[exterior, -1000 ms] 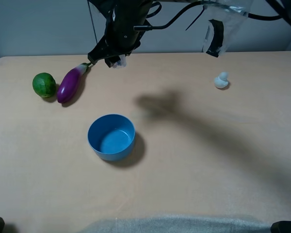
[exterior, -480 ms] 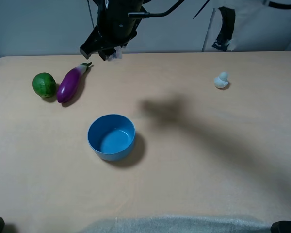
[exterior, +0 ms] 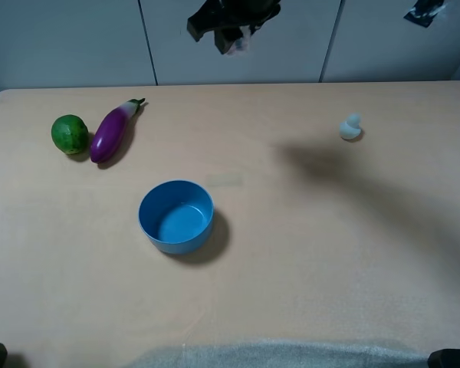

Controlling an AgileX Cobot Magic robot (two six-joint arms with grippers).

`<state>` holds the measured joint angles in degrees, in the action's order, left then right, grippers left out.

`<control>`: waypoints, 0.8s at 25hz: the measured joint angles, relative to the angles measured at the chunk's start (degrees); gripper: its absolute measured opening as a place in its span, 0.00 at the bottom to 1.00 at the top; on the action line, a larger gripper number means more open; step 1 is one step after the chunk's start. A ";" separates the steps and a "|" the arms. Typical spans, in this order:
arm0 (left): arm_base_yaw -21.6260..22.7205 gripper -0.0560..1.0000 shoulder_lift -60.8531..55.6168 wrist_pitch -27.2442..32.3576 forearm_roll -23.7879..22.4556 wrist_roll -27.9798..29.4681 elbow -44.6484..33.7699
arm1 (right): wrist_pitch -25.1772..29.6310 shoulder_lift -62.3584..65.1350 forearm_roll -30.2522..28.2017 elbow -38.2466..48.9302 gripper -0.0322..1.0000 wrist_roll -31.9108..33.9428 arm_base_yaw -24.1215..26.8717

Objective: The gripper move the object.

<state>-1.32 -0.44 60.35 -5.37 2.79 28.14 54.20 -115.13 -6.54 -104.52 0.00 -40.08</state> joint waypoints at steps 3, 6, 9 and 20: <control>0.00 0.75 0.00 0.00 0.00 0.00 0.00 | 1.84 1.06 -0.15 0.00 0.34 0.00 3.22; 0.00 0.75 0.00 0.00 0.00 0.00 0.00 | 3.71 1.36 -0.18 0.00 0.34 0.38 6.44; 0.00 0.75 0.00 0.00 0.00 0.00 0.00 | 5.98 1.36 -0.18 0.00 0.34 0.83 10.25; 0.00 0.75 0.00 0.00 0.00 0.00 0.00 | 9.88 4.35 -0.27 8.97 0.34 1.50 22.15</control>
<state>-1.32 -0.44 60.35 -5.37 2.79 28.14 64.08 -110.78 -6.81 -95.56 1.50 -17.92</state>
